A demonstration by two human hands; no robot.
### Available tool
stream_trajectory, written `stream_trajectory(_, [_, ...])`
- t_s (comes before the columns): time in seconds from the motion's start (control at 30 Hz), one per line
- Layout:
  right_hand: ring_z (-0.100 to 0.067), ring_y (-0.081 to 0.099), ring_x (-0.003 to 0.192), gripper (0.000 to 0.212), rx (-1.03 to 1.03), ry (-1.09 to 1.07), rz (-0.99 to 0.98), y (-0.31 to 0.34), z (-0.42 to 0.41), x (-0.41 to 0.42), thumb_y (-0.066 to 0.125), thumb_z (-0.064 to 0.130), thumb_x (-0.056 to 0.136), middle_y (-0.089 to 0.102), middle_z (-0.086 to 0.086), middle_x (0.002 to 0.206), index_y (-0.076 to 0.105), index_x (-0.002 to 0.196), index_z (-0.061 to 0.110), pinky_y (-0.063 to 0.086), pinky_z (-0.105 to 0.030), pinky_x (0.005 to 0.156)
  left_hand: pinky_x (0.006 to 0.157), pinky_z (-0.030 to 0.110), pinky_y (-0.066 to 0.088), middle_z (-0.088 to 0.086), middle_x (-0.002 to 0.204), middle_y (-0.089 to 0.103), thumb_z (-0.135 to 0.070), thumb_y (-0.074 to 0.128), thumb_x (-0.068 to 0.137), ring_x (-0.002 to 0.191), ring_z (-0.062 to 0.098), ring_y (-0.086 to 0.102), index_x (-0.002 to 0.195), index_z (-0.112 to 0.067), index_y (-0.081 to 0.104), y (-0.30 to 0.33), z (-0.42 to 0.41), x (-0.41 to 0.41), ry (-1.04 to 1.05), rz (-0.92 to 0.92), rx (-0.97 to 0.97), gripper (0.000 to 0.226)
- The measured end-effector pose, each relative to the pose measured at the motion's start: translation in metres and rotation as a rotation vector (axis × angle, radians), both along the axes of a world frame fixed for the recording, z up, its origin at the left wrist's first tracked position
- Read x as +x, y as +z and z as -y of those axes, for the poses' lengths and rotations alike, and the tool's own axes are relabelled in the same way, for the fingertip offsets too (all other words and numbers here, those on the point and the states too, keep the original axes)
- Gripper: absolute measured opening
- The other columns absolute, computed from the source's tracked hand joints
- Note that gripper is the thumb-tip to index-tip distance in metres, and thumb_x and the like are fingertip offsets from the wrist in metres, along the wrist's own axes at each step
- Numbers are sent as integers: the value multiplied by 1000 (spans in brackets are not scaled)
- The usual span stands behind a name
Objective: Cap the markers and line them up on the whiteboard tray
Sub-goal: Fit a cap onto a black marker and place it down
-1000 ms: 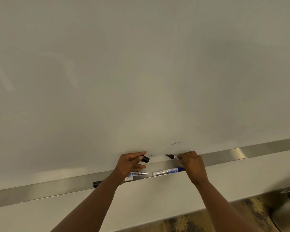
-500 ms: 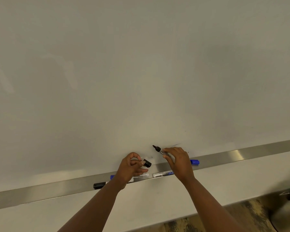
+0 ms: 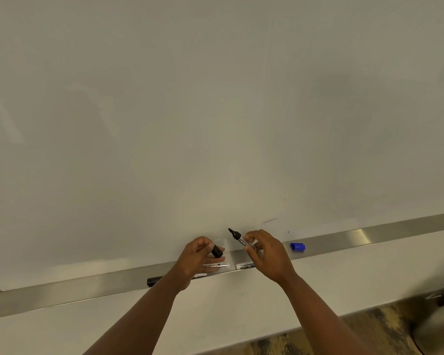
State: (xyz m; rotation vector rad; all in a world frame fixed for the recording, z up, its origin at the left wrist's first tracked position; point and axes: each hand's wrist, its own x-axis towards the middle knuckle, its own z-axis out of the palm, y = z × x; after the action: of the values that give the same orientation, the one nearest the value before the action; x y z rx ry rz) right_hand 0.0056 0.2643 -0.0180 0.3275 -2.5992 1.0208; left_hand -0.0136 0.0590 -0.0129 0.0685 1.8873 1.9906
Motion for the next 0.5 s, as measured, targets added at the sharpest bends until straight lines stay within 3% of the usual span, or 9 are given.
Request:
stream_trajectory(0.27, [-21, 63, 83, 16, 16, 22, -19, 2, 6, 6, 59, 17, 89, 67, -9, 100, 61, 105, 13, 53, -33, 72, 58, 29, 61, 9, 76, 61, -24, 44, 95, 63, 21, 71, 87, -17, 48, 5, 3, 11, -56, 48, 7, 12])
stream_trajectory(0.4, [-24, 65, 94, 19, 30, 37, -21, 5, 6, 8, 58, 15, 90, 70, -8, 103, 64, 108, 15, 52, -46, 83, 56, 28, 60, 10, 77, 60, -22, 48, 94, 55, 17, 67, 94, -13, 51, 5, 9, 12, -28, 43, 20, 9])
stream_trajectory(0.5, [-20, 61, 103, 20, 65, 14, 5, 6, 4, 8, 56, 21, 92, 68, -2, 109, 63, 111, 22, 47, -48, 88, 57, 25, 60, 7, 75, 63, -20, 53, 91, 57, 15, 67, 89, -12, 61, 5, 14, 13, -24, 22, 4, 11])
